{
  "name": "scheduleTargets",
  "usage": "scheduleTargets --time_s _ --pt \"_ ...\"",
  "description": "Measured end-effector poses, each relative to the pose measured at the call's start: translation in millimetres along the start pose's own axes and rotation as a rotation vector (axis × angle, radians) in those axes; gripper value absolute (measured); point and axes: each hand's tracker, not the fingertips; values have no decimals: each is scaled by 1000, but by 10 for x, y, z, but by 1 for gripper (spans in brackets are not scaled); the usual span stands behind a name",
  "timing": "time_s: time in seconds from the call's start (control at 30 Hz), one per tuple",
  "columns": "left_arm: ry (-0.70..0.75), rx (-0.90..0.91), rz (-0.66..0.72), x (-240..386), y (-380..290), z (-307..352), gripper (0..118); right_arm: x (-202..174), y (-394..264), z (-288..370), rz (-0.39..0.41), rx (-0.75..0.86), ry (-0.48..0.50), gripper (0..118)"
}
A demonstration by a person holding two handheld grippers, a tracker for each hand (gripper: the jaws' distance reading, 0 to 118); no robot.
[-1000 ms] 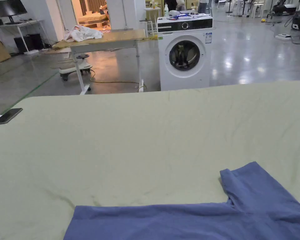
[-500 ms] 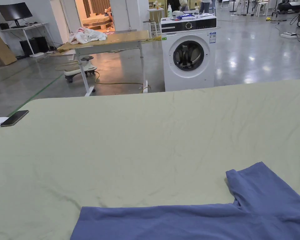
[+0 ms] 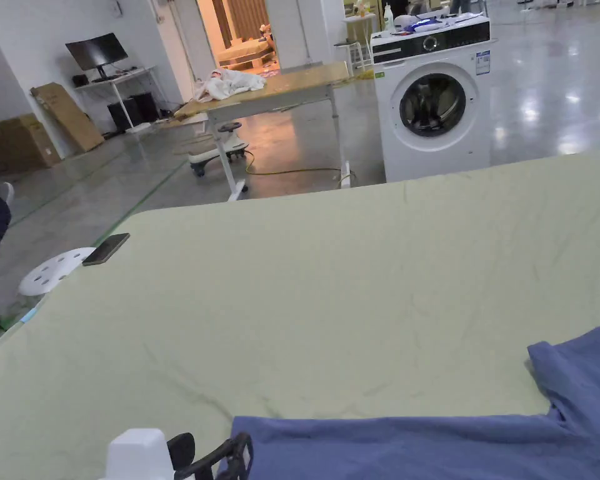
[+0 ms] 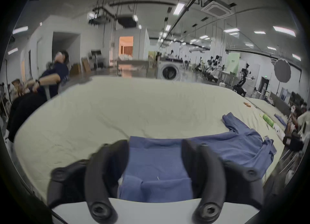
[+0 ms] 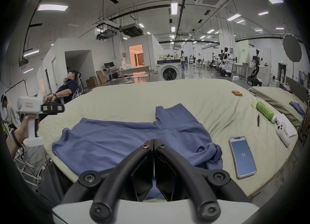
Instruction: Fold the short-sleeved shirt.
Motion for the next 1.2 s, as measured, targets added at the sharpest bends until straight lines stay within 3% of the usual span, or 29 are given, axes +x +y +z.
scheduleTargets --time_s 0.23,0.27,0.37,0.57,0.67,0.7,0.73,0.77,0.8,0.87,0.9,0.97,1.03,1.1,1.13,1.2 --pt "-9 -314 81 -287 202 -1339 70 211 -68 83 -55 -32 -46 0" --pt "10 -361 89 -311 194 -1493 62 240 -74 99 -61 -39 -57 0" --pt "60 -473 72 -335 76 -1817 11 343 -116 129 -74 -69 -100 0" --pt "63 -478 22 -249 56 -1861 8 574 -125 56 -157 -107 -109 0" --pt "71 -532 -19 -214 98 -1933 7 732 132 -227 -142 -116 -97 0" --pt "74 -555 -38 -185 111 -1961 7 803 260 -385 -148 -167 -106 7" --pt "78 -568 -57 -171 118 -1963 7 866 367 -538 -164 -188 -125 26" --pt "80 -584 -92 -145 130 -1977 7 965 480 -730 -167 -193 -109 58" --pt "78 -593 -133 -118 136 -1985 7 1064 598 -940 -157 -233 -69 71" --pt "80 -596 -150 -34 134 -1938 7 1232 798 -1319 -174 -273 -77 72" --pt "82 -598 -150 -14 132 -1940 7 1330 890 -1581 -168 -366 -81 72" --pt "85 -599 -148 7 120 -1938 7 1540 885 -2099 -114 -577 -89 72" --pt "88 -599 -157 38 132 -1893 7 1632 752 -2494 -88 -643 -158 70" --pt "85 -600 -172 69 127 -1874 7 1684 615 -2733 -128 -725 -194 49" --pt "83 -600 -184 57 135 -1872 7 1678 558 -2776 -158 -735 -193 48" --pt "83 -597 -213 91 117 -1855 8 1594 572 -2690 -104 -683 -188 37"
